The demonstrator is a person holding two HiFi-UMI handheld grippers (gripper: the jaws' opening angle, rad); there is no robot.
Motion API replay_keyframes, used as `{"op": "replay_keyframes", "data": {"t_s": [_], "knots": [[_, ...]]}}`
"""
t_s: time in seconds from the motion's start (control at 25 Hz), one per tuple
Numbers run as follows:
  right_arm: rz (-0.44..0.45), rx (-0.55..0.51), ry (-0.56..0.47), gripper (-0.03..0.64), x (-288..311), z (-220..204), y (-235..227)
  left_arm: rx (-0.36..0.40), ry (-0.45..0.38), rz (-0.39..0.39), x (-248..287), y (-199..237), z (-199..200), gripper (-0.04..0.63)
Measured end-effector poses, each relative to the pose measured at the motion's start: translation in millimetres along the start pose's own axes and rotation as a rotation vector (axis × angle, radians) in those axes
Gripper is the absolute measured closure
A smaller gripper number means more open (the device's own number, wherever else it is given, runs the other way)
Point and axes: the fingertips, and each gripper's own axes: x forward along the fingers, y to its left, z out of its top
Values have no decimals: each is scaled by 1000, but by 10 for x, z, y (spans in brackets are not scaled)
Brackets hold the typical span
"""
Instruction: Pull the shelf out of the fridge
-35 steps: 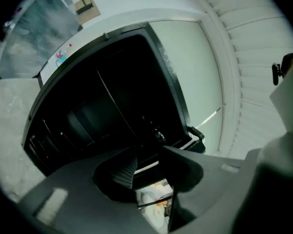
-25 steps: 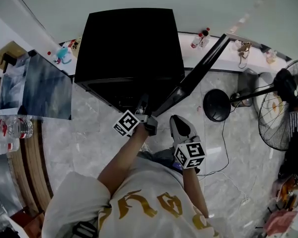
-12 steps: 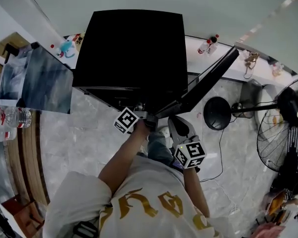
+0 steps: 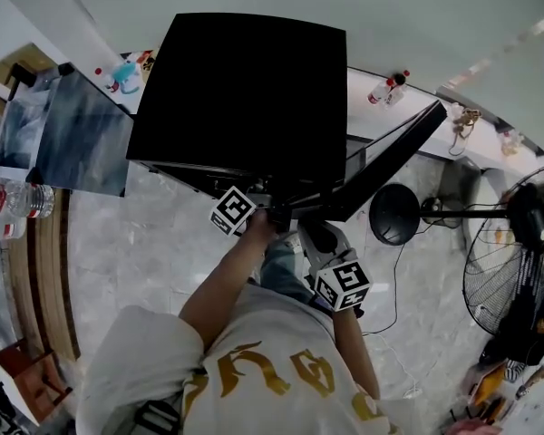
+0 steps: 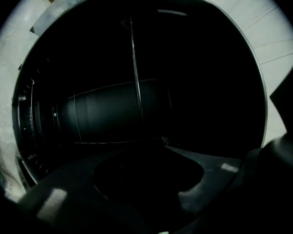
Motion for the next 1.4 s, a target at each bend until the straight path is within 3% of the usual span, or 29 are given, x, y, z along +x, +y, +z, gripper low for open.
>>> {"op": "replay_keyframes", "data": {"t_s": [0.16, 0.28, 0.32, 1.0, 1.4], "knots": [[15, -8, 12, 578, 29, -21, -9, -8, -18, -4, 115, 11, 67, 474], [34, -9, 24, 578, 54, -31, 6, -10, -29, -1, 153, 13, 103, 569], [40, -7, 25, 578, 59, -30, 10, -12, -31, -3, 158, 10, 106, 572], [38, 53, -1, 581, 11, -39, 63, -60, -18, 2, 3, 35, 80, 580], [27, 53, -31, 584, -153, -46, 206, -73, 5, 7, -412, 8, -93, 580]]}}
